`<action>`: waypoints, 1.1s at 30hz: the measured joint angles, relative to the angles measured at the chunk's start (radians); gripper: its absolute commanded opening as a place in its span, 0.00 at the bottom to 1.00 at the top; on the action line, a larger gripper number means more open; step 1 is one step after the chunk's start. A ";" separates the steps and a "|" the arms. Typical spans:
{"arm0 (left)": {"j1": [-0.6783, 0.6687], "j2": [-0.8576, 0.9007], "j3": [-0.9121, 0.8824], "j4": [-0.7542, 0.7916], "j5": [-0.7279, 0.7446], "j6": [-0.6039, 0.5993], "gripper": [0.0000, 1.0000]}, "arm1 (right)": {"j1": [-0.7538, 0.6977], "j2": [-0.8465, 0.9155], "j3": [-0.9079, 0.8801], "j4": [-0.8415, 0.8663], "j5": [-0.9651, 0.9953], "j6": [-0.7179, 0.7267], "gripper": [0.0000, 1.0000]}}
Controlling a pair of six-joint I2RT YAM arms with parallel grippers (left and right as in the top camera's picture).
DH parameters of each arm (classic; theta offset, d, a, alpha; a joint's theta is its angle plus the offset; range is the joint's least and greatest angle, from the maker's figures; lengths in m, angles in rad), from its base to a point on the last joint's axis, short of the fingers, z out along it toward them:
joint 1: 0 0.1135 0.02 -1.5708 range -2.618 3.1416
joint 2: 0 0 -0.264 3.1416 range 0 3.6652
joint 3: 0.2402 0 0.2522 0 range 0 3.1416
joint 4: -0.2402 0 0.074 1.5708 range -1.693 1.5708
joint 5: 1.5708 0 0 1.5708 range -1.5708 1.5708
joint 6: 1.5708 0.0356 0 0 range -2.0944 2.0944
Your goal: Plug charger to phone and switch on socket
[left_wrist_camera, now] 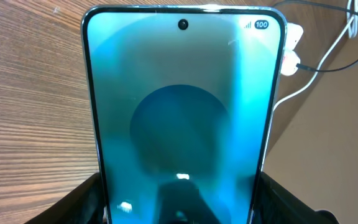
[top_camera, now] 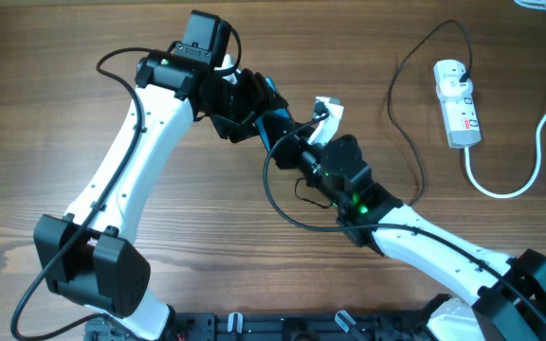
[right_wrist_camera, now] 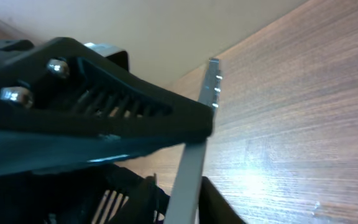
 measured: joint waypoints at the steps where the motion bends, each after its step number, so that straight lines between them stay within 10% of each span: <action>1: 0.000 0.000 0.000 0.000 -0.002 0.000 0.42 | 0.000 0.000 0.000 -0.005 0.001 0.000 0.15; 12: 0.000 0.000 0.000 -0.001 -0.008 0.000 0.52 | 0.000 0.002 0.000 -0.016 0.010 0.026 0.04; 21: 0.000 -0.004 0.002 -0.004 -0.012 -0.018 1.00 | 0.000 -0.019 0.000 -0.020 -0.006 0.143 0.05; 33: 0.268 -0.146 0.003 0.029 -0.060 0.093 1.00 | -0.351 -0.016 0.001 -0.244 -0.488 0.869 0.05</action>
